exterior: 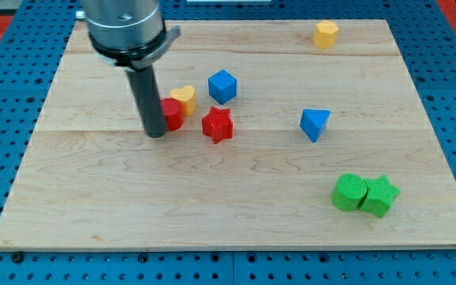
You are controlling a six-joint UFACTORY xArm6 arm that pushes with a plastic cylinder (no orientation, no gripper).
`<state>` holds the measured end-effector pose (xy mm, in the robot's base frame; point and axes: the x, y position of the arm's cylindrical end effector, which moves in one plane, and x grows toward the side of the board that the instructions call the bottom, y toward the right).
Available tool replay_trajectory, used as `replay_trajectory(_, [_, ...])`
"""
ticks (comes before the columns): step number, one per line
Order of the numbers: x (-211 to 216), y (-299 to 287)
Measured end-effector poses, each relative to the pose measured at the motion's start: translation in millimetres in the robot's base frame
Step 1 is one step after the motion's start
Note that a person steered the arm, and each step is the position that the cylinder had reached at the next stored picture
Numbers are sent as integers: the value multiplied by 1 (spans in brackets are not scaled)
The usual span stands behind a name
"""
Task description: Move the heart towards the top right of the hexagon
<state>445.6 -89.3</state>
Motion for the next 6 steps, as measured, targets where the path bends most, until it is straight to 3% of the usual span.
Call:
replay_trajectory(2, [-60, 39])
replay_trajectory(3, [-61, 39])
replay_trajectory(4, [-73, -41])
replay_trajectory(5, [-129, 0])
replay_trajectory(6, [-129, 101])
